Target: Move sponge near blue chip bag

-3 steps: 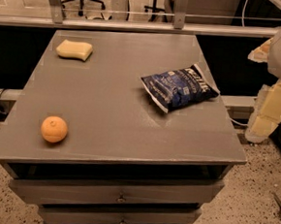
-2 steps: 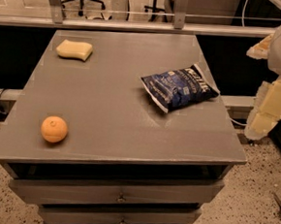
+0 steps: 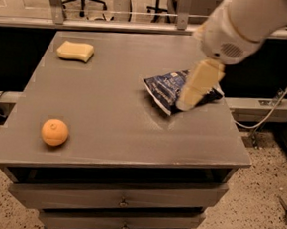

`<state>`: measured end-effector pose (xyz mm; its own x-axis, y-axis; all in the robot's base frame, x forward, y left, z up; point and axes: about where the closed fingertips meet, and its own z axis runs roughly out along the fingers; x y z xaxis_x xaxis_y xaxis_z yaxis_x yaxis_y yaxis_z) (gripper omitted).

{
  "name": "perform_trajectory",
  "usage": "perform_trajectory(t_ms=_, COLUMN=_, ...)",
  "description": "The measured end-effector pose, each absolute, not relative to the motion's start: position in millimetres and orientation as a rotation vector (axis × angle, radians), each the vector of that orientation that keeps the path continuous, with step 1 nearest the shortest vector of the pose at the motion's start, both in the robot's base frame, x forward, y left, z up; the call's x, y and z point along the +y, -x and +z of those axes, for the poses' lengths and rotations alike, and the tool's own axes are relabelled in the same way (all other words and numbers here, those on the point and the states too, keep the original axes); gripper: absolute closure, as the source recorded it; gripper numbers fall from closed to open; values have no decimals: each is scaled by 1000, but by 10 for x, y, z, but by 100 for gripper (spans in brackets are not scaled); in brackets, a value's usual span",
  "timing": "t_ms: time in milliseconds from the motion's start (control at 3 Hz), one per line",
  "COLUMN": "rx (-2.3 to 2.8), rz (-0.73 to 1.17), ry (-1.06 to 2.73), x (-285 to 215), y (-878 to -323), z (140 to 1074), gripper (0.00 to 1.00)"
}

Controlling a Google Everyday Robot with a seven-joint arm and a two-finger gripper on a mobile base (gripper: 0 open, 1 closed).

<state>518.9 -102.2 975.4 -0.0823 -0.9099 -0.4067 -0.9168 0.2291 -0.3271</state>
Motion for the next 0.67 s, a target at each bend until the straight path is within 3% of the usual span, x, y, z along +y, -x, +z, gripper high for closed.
perform_trajectory(t_ms=333, rx=1904, rz=81, ry=1637, x=-559, y=-5483, z=9814, gripper=0)
perform_trajectory(t_ms=667, rx=1904, rz=81, ry=1637, x=-558, y=-5483, z=9814, gripper=0)
